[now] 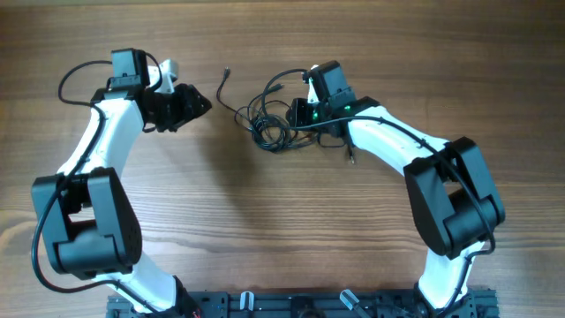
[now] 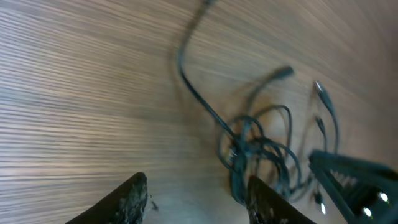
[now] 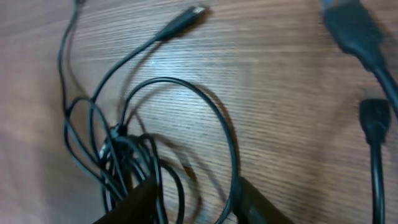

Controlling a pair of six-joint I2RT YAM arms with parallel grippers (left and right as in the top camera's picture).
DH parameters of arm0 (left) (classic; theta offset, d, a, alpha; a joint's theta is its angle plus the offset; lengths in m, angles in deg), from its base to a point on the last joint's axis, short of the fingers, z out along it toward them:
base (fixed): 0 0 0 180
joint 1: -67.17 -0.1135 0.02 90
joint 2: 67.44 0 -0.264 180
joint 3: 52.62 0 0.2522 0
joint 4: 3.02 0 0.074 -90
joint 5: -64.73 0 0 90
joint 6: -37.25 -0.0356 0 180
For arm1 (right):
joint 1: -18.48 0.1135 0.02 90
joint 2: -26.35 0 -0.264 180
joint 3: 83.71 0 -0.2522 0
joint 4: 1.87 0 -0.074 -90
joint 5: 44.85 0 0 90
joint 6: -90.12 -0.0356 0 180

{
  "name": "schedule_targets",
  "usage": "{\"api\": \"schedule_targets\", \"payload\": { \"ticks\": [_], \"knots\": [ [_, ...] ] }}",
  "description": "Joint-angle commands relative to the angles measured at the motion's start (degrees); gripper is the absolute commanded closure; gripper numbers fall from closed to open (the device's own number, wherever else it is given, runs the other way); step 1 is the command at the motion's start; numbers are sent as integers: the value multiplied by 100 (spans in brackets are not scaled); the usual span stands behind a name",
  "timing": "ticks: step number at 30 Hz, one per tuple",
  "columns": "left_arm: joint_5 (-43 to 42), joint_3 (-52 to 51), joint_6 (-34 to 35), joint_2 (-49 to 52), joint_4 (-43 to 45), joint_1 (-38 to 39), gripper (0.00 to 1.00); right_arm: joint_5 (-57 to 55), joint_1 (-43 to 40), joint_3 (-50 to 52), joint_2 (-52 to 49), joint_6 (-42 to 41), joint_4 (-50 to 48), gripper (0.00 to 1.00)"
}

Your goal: Untangle cables

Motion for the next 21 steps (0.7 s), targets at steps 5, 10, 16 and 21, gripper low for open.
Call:
{"api": "schedule_targets", "payload": {
  "ticks": [5, 10, 16, 21],
  "knots": [
    [372, 37, 640, 221, -17, 973, 48, 367, 2, -131, -57, 671, -168, 76],
    [870, 37, 1169, 772, 723, 1521, 43, 450, 39, -129, -153, 675, -214, 78],
    [1060, 37, 1309, 1228, 1300, 1639, 71, 975, 44, -129, -566, 737, -935, 82],
    [1145, 37, 1290, 1226, 966, 1635, 78, 1069, 55, -131, -962, 675, -1362, 85]
  ]
}}
